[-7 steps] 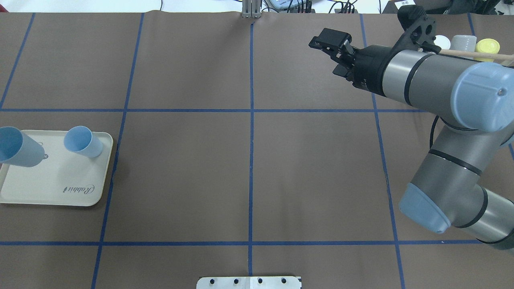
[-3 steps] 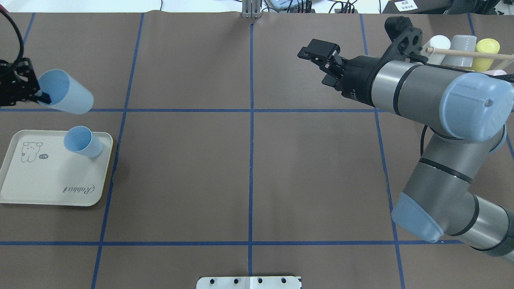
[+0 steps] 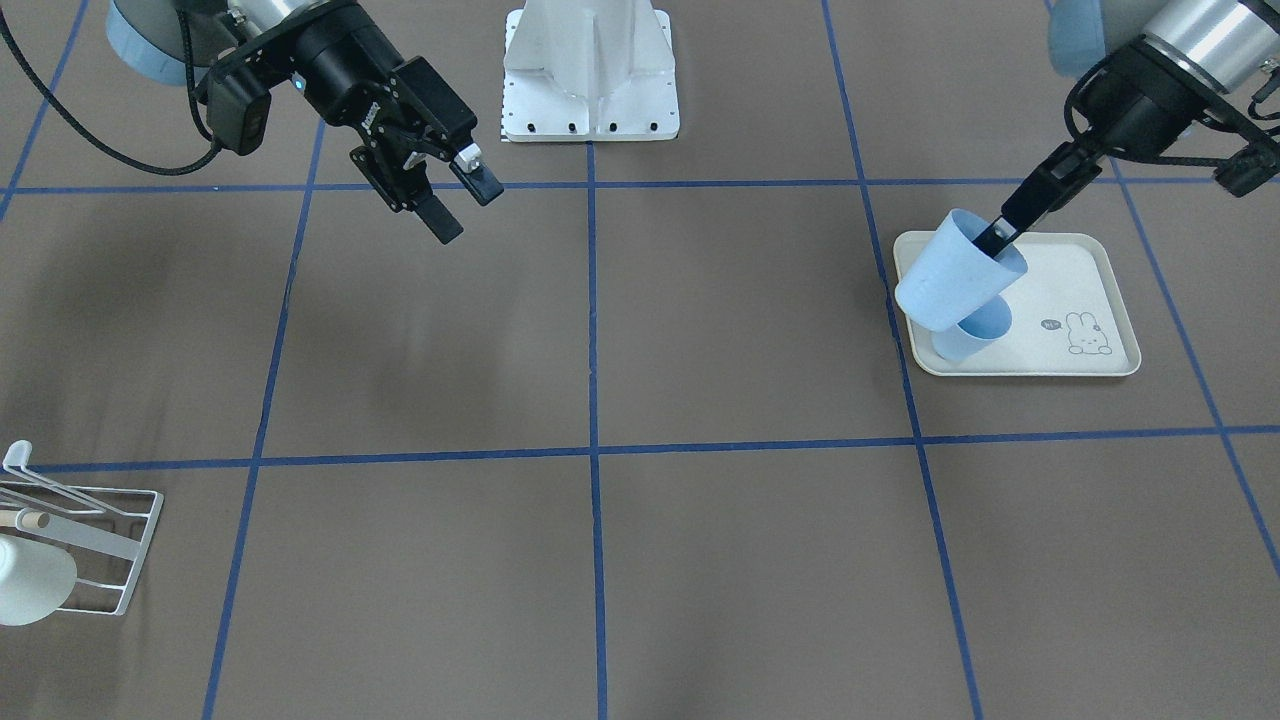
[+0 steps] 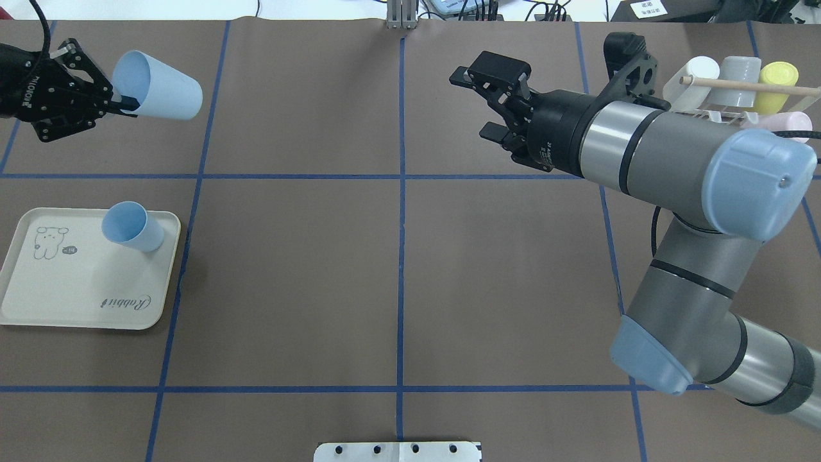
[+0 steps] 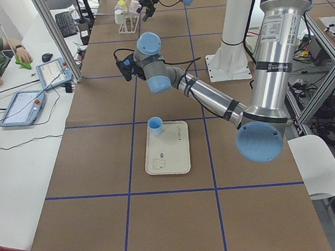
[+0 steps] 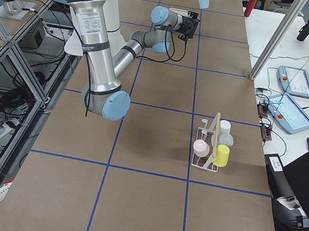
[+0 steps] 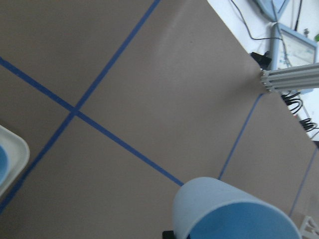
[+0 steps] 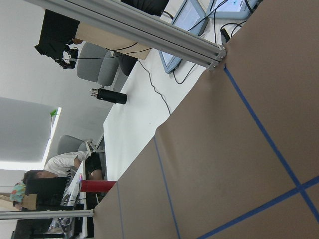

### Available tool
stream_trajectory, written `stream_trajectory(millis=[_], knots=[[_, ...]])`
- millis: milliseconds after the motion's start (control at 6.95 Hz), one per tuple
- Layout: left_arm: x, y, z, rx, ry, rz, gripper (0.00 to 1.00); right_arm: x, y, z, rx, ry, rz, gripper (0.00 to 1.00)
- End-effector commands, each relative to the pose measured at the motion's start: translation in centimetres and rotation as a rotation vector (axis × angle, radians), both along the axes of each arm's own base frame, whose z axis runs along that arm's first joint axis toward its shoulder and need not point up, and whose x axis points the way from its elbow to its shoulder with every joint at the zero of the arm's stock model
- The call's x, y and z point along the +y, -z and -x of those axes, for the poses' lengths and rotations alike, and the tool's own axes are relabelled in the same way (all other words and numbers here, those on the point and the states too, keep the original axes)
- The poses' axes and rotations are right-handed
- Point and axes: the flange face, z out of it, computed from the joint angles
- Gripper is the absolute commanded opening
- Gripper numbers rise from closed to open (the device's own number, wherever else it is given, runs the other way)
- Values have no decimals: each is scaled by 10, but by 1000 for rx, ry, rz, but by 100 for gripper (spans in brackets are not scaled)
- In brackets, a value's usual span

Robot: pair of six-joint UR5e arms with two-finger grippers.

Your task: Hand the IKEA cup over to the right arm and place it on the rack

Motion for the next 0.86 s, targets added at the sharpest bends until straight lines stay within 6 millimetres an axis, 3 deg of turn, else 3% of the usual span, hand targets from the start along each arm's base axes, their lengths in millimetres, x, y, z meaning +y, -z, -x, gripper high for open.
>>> stream_trajectory(millis=[0,288,719], knots=[[28,18,-47,358,124,22,0,11,8,1,-136,9,4,100],[82,42,-116,625,186,42,0,20,3,14,-215,-26,-27,100],[130,87,-185,786,203,74,0,23,4,15,-231,-17,-27,100]])
